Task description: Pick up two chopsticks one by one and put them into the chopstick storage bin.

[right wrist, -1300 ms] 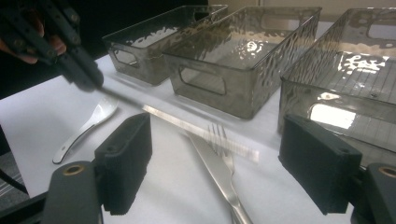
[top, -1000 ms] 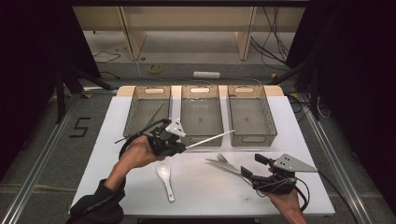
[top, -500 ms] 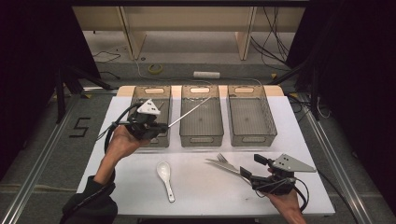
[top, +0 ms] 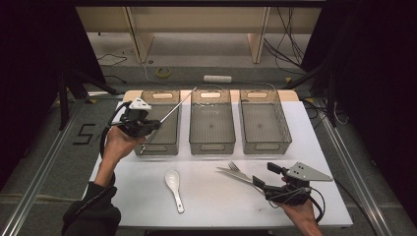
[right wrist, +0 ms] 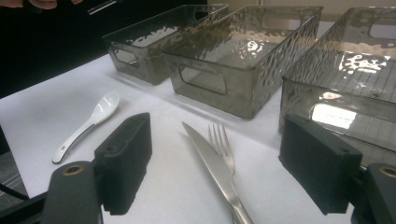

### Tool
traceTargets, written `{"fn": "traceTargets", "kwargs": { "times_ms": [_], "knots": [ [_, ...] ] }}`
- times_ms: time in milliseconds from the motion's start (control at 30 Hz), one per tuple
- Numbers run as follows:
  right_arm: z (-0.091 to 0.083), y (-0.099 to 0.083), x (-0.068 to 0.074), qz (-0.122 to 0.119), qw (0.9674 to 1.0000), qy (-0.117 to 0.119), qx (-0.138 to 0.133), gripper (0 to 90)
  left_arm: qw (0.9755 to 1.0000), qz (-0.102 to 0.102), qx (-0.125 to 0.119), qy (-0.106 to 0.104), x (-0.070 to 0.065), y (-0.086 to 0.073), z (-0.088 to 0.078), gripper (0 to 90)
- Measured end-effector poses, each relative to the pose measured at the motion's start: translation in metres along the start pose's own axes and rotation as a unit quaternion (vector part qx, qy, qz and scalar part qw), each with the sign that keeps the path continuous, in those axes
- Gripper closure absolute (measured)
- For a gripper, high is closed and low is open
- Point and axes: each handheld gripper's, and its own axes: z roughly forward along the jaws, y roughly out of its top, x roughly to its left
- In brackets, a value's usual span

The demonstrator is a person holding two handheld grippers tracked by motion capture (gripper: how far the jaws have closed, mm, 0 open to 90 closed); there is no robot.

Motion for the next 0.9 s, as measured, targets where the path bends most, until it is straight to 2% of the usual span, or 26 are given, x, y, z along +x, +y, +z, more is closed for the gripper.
{"fn": "traceTargets", "kwargs": {
  "times_ms": [267, 467, 900],
  "knots": [
    [0.000, 0.000, 0.000, 0.000, 1.0000, 0.001, 0.000, 26.1, 0.9995, -0.026, -0.001, 0.019, 0.017, -0.008, 0.006, 84.6],
    [0.000, 0.000, 0.000, 0.000, 1.0000, 0.000, 0.001, 26.1, 0.9989, -0.033, 0.002, 0.033, 0.024, -0.012, 0.011, 84.6],
    [-0.001, 0.000, 0.000, 0.000, 1.0000, -0.001, 0.000, 26.1, 0.9969, -0.062, 0.016, 0.045, 0.040, -0.026, 0.024, 84.6]
  ]
}}
